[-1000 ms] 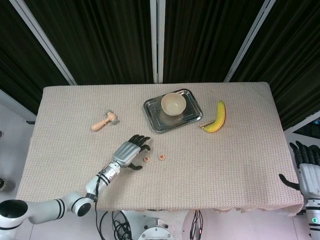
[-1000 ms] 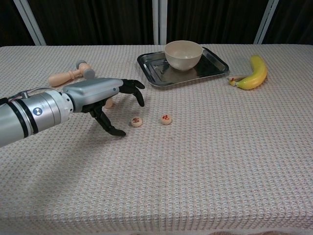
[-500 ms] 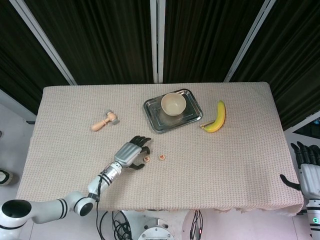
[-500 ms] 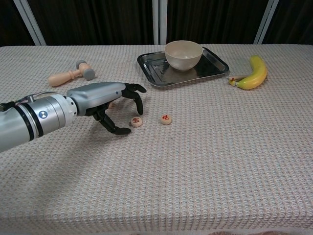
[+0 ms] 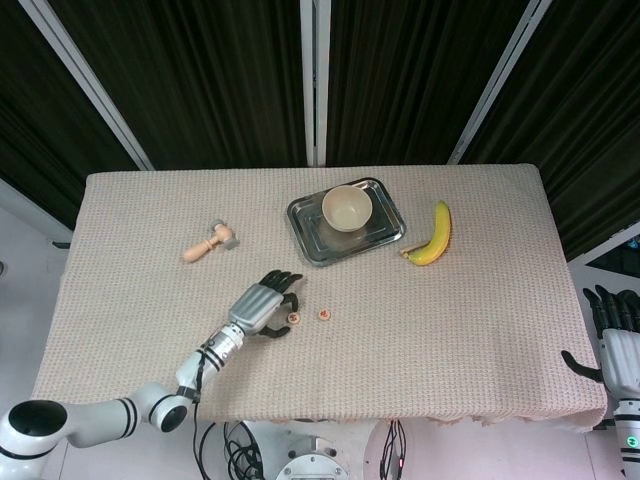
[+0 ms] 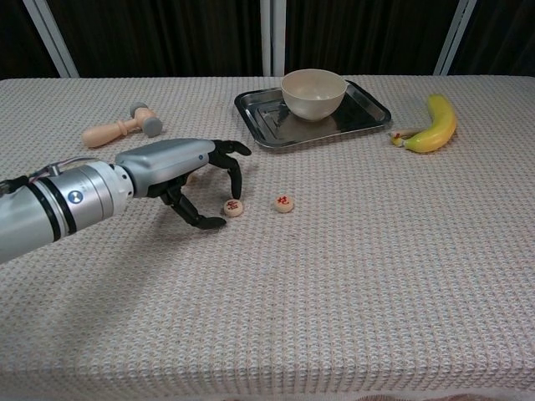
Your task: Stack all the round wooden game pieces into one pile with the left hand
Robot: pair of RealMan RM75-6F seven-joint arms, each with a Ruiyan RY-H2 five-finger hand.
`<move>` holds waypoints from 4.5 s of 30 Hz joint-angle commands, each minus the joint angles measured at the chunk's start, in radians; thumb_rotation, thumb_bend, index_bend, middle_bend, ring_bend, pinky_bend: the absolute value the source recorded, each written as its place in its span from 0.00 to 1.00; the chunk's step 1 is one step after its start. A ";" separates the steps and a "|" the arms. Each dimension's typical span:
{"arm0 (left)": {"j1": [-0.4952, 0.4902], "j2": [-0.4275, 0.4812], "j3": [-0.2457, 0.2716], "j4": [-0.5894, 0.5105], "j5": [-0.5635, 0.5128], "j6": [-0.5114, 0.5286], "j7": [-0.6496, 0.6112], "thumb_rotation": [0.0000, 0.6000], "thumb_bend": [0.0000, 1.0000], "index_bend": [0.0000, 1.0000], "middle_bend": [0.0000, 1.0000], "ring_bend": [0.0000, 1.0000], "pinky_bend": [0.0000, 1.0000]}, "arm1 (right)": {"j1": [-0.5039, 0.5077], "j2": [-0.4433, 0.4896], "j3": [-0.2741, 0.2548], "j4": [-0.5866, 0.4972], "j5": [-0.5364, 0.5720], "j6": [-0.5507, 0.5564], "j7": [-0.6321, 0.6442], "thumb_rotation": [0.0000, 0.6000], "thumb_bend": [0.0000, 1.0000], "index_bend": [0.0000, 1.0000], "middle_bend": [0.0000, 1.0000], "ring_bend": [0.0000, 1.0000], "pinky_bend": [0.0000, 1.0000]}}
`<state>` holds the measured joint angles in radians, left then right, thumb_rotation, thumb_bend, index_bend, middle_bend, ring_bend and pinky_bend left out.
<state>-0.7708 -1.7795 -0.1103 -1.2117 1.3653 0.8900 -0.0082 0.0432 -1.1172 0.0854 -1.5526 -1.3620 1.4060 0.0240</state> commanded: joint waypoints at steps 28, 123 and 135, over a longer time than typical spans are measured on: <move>-0.004 0.009 0.016 -0.009 0.031 -0.013 -0.082 1.00 0.30 0.45 0.05 0.00 0.00 | -0.001 -0.002 0.001 0.000 0.000 0.001 -0.004 1.00 0.13 0.00 0.00 0.00 0.00; -0.032 -0.029 -0.044 -0.060 -0.005 0.017 -0.028 1.00 0.23 0.33 0.08 0.00 0.00 | 0.001 0.004 -0.005 -0.022 -0.010 0.003 -0.013 1.00 0.14 0.00 0.00 0.00 0.00; -0.075 -0.115 -0.054 0.066 -0.020 -0.021 0.006 1.00 0.23 0.34 0.08 0.00 0.00 | 0.003 0.007 0.001 -0.021 -0.002 0.000 -0.006 1.00 0.14 0.00 0.00 0.00 0.00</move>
<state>-0.8429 -1.8905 -0.1635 -1.1492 1.3480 0.8721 -0.0032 0.0464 -1.1102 0.0860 -1.5741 -1.3655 1.4066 0.0174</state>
